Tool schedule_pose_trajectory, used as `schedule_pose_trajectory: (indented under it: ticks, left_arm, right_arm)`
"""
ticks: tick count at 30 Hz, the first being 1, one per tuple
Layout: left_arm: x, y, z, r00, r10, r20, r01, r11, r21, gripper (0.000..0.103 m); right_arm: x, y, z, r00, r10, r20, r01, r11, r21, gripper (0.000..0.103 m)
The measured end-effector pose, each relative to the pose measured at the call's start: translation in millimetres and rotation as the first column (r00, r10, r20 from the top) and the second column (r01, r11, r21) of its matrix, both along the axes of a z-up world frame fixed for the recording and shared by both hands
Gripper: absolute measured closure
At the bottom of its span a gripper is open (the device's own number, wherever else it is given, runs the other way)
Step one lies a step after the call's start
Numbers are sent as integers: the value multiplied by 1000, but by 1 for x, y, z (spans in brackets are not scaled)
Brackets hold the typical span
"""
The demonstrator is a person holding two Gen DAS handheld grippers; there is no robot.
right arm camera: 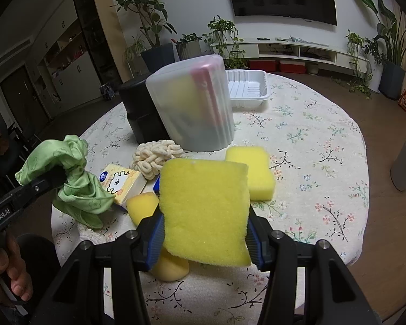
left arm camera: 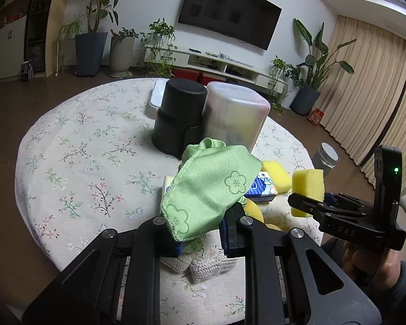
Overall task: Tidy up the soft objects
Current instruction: 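Lift the green cloth with the left tool while the right tool lifts the yellow sponge, then carry both items to the white tray, releasing cloth from left tool and sponge from right tool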
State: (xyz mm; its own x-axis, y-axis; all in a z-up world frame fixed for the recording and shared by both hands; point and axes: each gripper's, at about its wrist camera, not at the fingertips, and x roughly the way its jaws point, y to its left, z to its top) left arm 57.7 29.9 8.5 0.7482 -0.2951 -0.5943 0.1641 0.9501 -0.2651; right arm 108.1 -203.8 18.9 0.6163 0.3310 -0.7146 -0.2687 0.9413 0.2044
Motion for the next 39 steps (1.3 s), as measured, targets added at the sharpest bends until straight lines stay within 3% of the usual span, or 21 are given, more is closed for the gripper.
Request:
schedule_pose_trajectory:
  ticks: [11, 18, 25, 32, 39]
  left_arm:
    - [-4, 35, 6, 998, 65, -2, -65, 998, -3, 86]
    - [4, 67, 11, 993, 121, -9, -121, 993, -11, 86]
    - [18, 71, 18, 994, 111, 7, -111, 994, -7, 86]
    - [58, 92, 30, 991, 133, 21, -133, 991, 5, 86]
    - [133, 95, 52, 996, 87, 35, -89, 994, 66, 86]
  right_arm:
    - [-1, -9, 5, 1000, -12, 2, 12, 1000, -7, 48]
    - [6, -40, 12, 997, -73, -2, 73, 997, -19, 48]
    - [19, -69, 17, 991, -133, 4, 133, 990, -48, 48]
    - [45, -88, 19, 988, -157, -5, 157, 985, -67, 48]
    - [97, -113, 25, 981, -196, 3, 195, 976, -94, 48]
